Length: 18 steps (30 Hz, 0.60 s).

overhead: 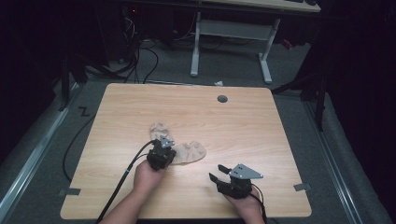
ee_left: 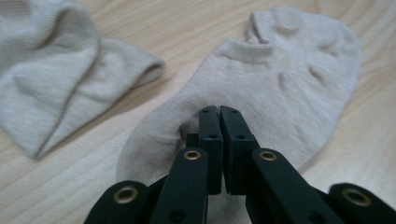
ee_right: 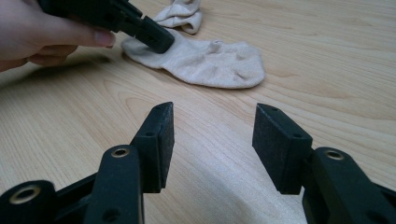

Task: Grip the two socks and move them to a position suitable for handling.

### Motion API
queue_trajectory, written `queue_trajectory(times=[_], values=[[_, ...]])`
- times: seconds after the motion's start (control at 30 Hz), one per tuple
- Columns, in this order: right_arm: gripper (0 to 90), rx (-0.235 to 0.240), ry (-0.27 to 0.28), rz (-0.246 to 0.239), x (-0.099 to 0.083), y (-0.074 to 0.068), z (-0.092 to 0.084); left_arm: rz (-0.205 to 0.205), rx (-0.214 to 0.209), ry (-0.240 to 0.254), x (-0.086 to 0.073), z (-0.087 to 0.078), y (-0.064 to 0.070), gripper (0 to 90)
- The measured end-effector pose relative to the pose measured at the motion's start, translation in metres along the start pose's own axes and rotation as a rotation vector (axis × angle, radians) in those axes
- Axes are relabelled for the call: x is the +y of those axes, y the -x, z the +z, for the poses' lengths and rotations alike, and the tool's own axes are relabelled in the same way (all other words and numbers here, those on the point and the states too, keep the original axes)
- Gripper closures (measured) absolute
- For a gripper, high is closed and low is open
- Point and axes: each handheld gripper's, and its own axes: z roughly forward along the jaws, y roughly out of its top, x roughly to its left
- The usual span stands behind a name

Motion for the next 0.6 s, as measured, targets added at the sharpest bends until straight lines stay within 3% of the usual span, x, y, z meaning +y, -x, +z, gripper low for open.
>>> queue_trajectory(times=[0.07,0.1,0.4,0.53,0.6], values=[[50.8,0.002,0.0,0.004,0.0,0.0,0.0,0.016,-0.014,0.004,-0.001,-0.001,0.005,87.7],[55.3,0.008,0.002,0.001,0.0,0.0,0.001,0.067,-0.042,-0.002,-0.004,-0.003,0.015,87.6],[86.7,0.002,-0.022,-0.007,0.004,0.0,0.0,0.207,-0.205,-0.014,-0.02,-0.016,0.063,87.7],[90.0,-0.029,-0.049,-0.009,0.004,0.001,0.003,0.245,-0.218,-0.018,-0.023,-0.019,0.072,87.7],[90.0,-0.048,-0.107,0.0,0.003,0.004,0.009,0.247,-0.221,-0.016,-0.024,-0.02,0.073,87.7]])
